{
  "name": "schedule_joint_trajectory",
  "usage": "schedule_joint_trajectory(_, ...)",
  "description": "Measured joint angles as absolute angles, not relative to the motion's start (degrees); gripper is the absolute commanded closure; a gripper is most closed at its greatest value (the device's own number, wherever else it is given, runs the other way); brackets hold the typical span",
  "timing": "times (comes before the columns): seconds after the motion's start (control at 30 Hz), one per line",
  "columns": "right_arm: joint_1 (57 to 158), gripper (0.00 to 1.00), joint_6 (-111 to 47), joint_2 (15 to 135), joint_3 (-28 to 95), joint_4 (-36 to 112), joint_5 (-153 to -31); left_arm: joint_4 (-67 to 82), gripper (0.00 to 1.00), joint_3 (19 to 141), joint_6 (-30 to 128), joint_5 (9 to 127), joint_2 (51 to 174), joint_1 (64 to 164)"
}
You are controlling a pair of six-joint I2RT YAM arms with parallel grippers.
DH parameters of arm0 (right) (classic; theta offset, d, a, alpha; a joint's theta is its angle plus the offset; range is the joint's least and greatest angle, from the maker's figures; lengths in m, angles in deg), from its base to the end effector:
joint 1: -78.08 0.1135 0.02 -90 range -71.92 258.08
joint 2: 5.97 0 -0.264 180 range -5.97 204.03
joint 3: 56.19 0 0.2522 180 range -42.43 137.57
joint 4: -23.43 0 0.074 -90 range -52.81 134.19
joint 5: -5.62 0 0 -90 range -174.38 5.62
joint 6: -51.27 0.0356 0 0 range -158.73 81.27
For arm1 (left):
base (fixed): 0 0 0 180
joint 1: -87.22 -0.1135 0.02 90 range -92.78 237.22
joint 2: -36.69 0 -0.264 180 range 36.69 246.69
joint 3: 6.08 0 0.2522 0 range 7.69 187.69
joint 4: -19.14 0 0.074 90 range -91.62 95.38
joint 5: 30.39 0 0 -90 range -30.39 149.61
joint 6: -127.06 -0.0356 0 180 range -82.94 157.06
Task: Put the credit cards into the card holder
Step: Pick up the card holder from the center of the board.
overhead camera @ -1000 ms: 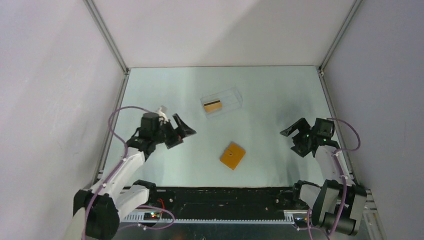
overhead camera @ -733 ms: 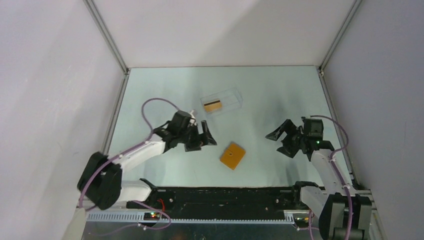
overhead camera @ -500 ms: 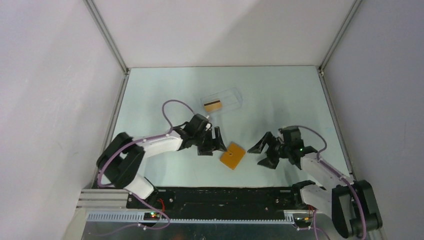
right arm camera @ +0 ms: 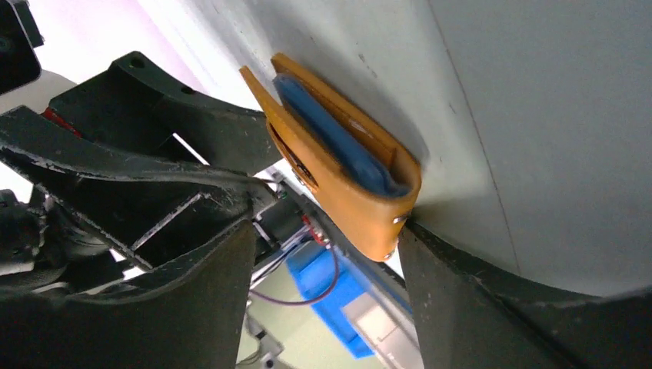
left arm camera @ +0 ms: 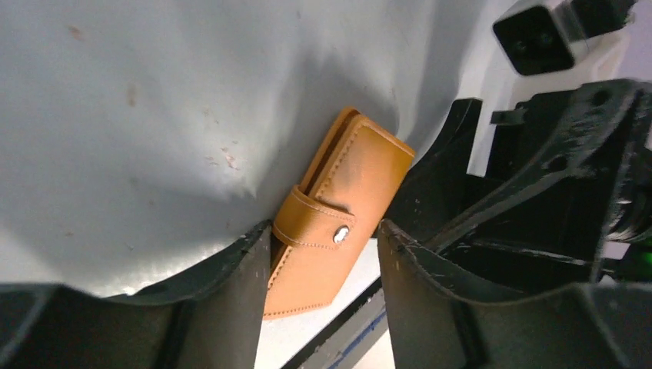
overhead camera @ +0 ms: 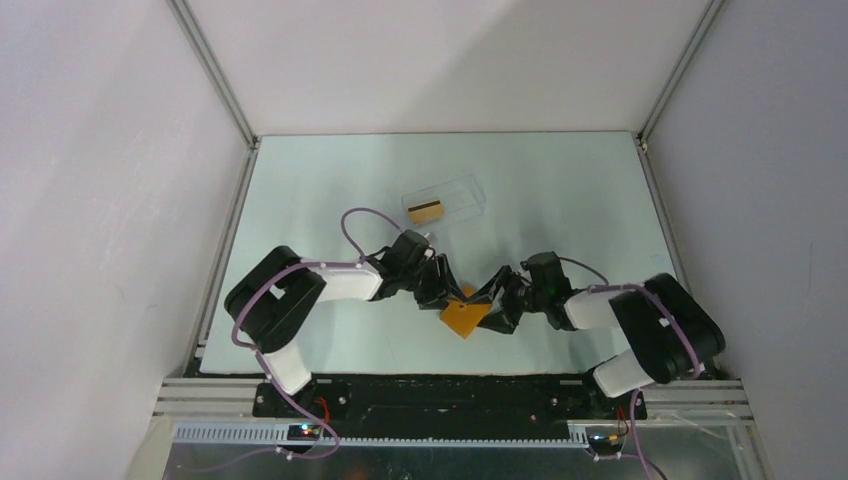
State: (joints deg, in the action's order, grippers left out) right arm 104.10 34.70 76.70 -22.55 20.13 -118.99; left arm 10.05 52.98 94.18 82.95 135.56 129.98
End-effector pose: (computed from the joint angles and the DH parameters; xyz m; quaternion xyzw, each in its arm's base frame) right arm 0.1922 0.1163 0.1109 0.2529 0.8548 0.4526 0.0223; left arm 0.2287 -0.2307 0.1325 -0.0442 0.9187 -0.3850 0.0763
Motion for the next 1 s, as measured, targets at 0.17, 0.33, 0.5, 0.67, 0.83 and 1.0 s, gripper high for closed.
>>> schedule_joint_trajectory(0.17, 105.2, 0.35, 36.6, 83.6, -23.1, 6.2, -120.7, 13.5, 0.84, 50.3, 96.0, 81.6, 135.4, 129.4)
schedule_joint_trajectory(0.33, 105.4, 0.36, 36.5, 81.8, -24.8, 4.3, -119.2, 15.0, 1.00, 46.9, 97.8, 82.4, 132.9, 130.0)
schedule_joint_trajectory(0.5, 105.6, 0.56, 32.7, 68.2, -24.1, 12.1, -117.2, 16.2, 1.00, 44.3, 99.1, 81.7, 125.2, 130.1)
schedule_joint_trajectory(0.67, 105.6, 0.86, 26.9, 56.0, -20.6, 21.9, -113.8, 18.0, 0.91, 42.7, 100.1, 80.7, 115.9, 130.1)
schedule_joint_trajectory(0.83, 105.6, 1.00, 22.8, 53.5, -16.5, 28.4, -113.1, 18.3, 0.45, 41.4, 99.7, 79.6, 109.5, 130.2)
schedule_joint_trajectory(1.0, 105.8, 1.00, 19.0, 51.0, -12.2, 37.6, -111.4, 14.0, 0.20, 40.5, 97.9, 75.2, 101.1, 131.0)
